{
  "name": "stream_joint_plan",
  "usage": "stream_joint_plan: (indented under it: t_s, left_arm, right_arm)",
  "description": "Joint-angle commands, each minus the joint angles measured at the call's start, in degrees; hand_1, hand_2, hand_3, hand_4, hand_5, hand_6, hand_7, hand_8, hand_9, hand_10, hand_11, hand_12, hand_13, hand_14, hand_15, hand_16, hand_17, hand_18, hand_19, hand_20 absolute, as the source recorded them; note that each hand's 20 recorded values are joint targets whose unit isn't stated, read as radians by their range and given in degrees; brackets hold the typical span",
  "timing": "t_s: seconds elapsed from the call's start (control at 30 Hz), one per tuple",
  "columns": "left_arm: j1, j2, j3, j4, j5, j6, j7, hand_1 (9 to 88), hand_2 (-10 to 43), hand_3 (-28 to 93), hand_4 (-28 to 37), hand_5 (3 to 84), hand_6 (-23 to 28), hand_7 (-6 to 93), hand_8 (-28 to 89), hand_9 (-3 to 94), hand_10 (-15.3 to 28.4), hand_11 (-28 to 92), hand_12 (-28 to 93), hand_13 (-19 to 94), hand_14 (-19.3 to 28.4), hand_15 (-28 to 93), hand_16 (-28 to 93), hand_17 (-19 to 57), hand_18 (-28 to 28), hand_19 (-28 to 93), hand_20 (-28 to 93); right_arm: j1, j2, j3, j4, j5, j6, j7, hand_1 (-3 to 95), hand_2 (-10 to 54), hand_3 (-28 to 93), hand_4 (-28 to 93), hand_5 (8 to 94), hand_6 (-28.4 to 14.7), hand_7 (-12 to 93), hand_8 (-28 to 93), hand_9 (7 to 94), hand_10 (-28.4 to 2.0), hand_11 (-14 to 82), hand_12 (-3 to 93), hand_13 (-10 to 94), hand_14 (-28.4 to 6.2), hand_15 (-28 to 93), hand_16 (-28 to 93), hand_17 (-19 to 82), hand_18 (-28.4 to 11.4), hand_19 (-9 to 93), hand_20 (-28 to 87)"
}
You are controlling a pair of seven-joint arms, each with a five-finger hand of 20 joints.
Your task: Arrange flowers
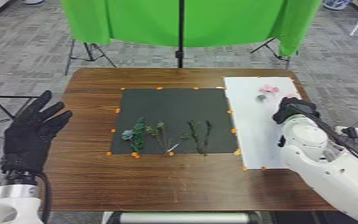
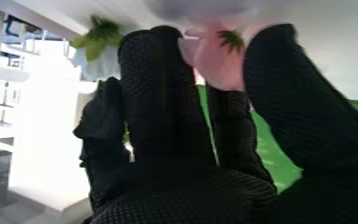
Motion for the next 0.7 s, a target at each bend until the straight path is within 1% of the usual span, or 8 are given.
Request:
stream_joint_plan:
  t_s: [0.03, 0.07, 0.1, 0.3, 0.4, 0.53, 0.63, 0.7]
  left_arm:
    - [0.36, -1.06, 0.99, 0.66, 0.33, -0.49, -0.83, 24.6, 5.2, 80, -24.1, 34.6, 6.8, 14.1, -11, 32.8, 18.0, 22, 11, 24, 24.9, 47, -7, -9.4, 23.3, 51, 18]
    - [0.1, -1.07, 1.16, 0.81, 0.37, -0.63, -0.77, 24.6, 5.2, 80, -24.1, 34.6, 6.8, 14.1, -11, 32.8, 18.0, 22, 11, 24, 24.9, 47, -7, -9.4, 23.3, 51, 18]
    - [0.04, -1.09, 1.26, 0.84, 0.37, -0.62, -0.92, 24.6, 5.2, 80, -24.1, 34.6, 6.8, 14.1, -11, 32.8, 18.0, 22, 11, 24, 24.9, 47, -7, -9.4, 23.3, 51, 18]
    - [0.16, -1.27, 1.32, 1.01, 0.42, -0.78, -0.93, 24.6, 5.2, 79, -24.1, 34.7, 6.8, 14.2, -11, 32.8, 18.1, 22, 11, 24, 24.9, 47, -7, -9.4, 23.3, 51, 18]
    - [0.6, -1.21, 0.8, 0.75, 0.58, -1.0, -1.14, 24.5, 5.2, 80, -24.1, 34.6, 6.8, 14.1, -11, 32.8, 18.1, 22, 11, 24, 24.9, 47, -7, -9.4, 23.3, 51, 18]
    - [1.48, -1.15, -0.35, -0.38, 1.26, -1.51, -1.17, 24.4, 5.2, 79, -24.3, 34.6, 6.8, 14.1, -11, 32.8, 18.1, 22, 11, 24, 24.9, 47, -7, -9.4, 23.3, 51, 18]
    - [0.96, -0.3, -0.7, -0.63, 1.09, -1.11, -0.66, 24.3, 5.2, 80, -24.2, 34.6, 6.8, 14.1, -11, 32.8, 18.1, 22, 11, 24, 25.0, 47, -7, -9.4, 23.4, 52, 18]
    - [0.36, -0.16, -0.91, -0.7, 1.17, -1.11, -0.93, 24.2, 5.2, 80, -24.1, 34.6, 6.8, 14.1, -11, 32.8, 18.1, 22, 11, 24, 25.0, 47, -7, -9.4, 23.5, 52, 18]
  right_arm:
    - [-0.25, 1.84, -5.24, 2.22, -4.89, 12.38, 1.03, 56.9, -9.5, 71, -28, 71.2, 1.7, 38, -5, 87.4, -6.5, 13.4, 32.2, 76, -3.2, 65, 22, 33, -23.0, 93, 51]
    - [-0.6, 2.15, -5.0, 1.7, -5.12, 13.12, 0.99, 58.7, -9.5, 69, -28, 76.8, 2.0, 37, -3, 91.7, -5.3, 13.7, 33.3, 80, -3.3, 65, 21, 37, -22.6, 93, 53]
    - [-0.95, 2.27, -4.8, 1.27, -5.71, 13.47, 1.19, 59.2, -9.5, 69, -28, 78.5, 2.2, 37, -2, 92.8, -5.0, 14.1, 33.4, 81, -3.2, 65, 20, 38, -22.4, 93, 53]
    - [-1.61, 1.45, -2.79, -3.05, -8.31, 16.56, -0.76, 59.8, -9.5, 69, -28, 82.9, 2.2, 31, 0, 93.7, -4.7, 16.4, 31.7, 84, -3.3, 64, 20, 40, -22.7, 93, 55]
    - [-0.75, -1.27, -2.55, -6.29, -9.87, 17.61, -4.59, 59.7, -9.5, 70, -28, 84.2, 1.7, 29, 2, 93.7, -5.4, 17.2, 30.8, 85, -3.5, 63, 20, 40, -22.9, 93, 55]
    - [5.58, -9.2, -7.25, -7.27, -10.34, 16.83, -11.31, 59.3, -9.5, 71, -28, 84.5, 1.5, 28, 2, 93.7, -5.6, 17.5, 31.0, 85, -3.6, 63, 20, 40, -23.0, 93, 55]
    - [11.37, -17.16, -12.78, -4.8, -10.59, 15.84, -15.28, 59.2, -9.5, 71, -28, 84.4, 1.5, 28, 3, 93.7, -5.8, 17.7, 31.1, 84, -3.8, 64, 21, 40, -22.7, 93, 55]
    - [14.09, -22.88, -15.71, -1.78, -11.44, 15.05, -18.38, 59.0, -9.5, 71, -28, 84.1, 1.5, 28, 3, 93.7, -6.0, 17.6, 31.6, 83, -4.0, 65, 21, 39, -22.4, 93, 56]
